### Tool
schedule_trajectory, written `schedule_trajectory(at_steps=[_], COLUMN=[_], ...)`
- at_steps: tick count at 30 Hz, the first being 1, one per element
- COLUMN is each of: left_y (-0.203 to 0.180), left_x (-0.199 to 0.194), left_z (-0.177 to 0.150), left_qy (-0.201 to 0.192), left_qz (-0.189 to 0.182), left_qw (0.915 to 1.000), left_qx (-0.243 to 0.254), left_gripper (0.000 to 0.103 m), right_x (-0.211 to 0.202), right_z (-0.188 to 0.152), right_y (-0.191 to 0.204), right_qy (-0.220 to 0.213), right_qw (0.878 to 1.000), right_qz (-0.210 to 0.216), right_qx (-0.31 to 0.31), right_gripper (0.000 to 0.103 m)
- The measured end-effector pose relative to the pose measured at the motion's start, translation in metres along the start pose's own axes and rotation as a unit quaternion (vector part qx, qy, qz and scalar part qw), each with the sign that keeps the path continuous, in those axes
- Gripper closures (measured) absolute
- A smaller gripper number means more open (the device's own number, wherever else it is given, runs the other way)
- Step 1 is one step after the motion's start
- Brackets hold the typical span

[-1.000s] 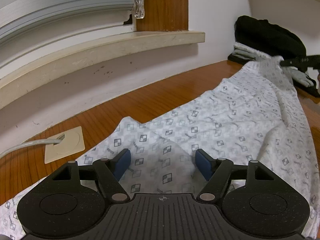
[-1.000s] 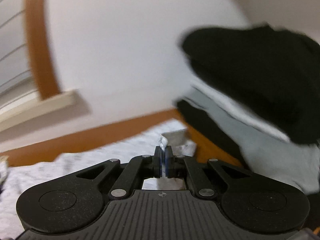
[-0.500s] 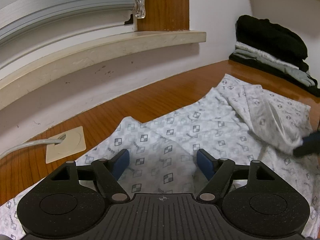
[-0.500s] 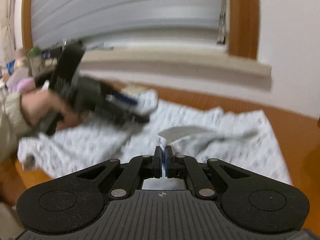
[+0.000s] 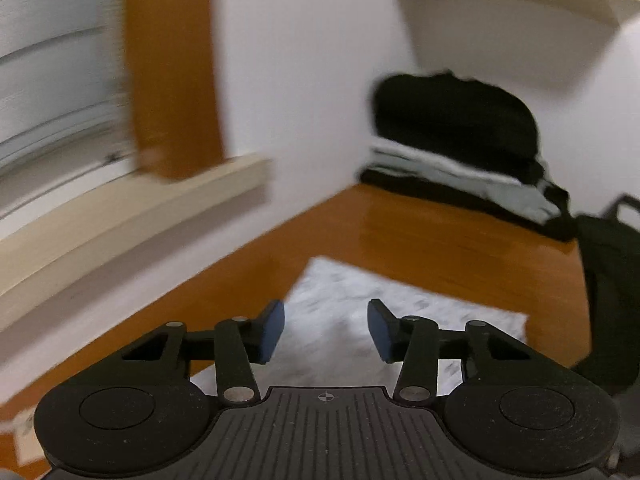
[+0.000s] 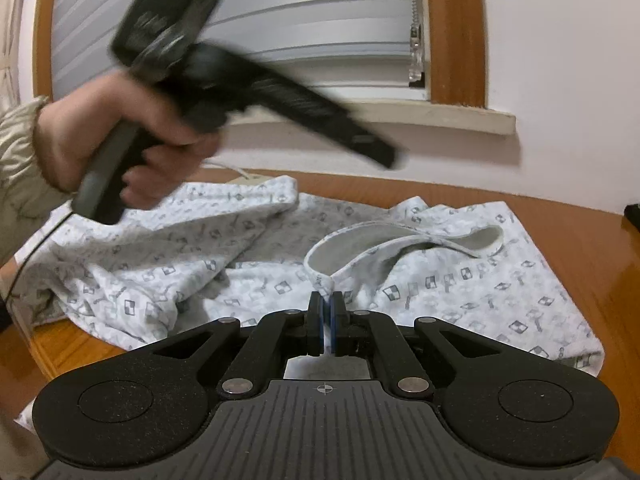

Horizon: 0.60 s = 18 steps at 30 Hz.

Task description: Fold clothes

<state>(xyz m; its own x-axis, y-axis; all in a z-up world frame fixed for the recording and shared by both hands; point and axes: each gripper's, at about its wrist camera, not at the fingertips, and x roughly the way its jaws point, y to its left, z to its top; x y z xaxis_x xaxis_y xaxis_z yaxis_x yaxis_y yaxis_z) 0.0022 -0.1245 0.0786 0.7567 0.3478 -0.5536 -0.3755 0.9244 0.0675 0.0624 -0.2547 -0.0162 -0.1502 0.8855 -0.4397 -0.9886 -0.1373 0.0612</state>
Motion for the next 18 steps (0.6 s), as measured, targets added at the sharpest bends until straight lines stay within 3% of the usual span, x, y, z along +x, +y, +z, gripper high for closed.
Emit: schedule_trajectory(at_steps=[3, 7, 11, 18], left_y=[-0.027, -0.031, -0.017, 0.015], left_x=[0.037, 0.071, 0.075, 0.022], left_z=[0.007, 0.002, -0.002, 0.029], left_qy=[0.031, 0.064, 0.072, 0.012], left_qz=[0.009, 0.018, 0.006, -0.006], left_qw=[0.9985, 0.9965, 0.9971, 0.9994], left_qx=[0.045, 0.049, 0.027, -0.031], left_gripper=[0.040, 0.056, 0.096, 0.098], right_x=[0.000, -0.002, -0.005, -0.024], right_z=[-0.002, -0.005, -0.003, 0.011], right_y=[0.000, -0.002, -0.004, -0.010], right_qy=[-0.004, -0.010, -0.015, -0.057], right_qw=[1.000, 1.000, 1.000, 0.998], right_qz=[0.001, 0.003, 0.003, -0.001], right_qx=[0.005, 0.016, 0.020, 0.024], right_gripper=[0.099, 0.099, 0.099, 0.099])
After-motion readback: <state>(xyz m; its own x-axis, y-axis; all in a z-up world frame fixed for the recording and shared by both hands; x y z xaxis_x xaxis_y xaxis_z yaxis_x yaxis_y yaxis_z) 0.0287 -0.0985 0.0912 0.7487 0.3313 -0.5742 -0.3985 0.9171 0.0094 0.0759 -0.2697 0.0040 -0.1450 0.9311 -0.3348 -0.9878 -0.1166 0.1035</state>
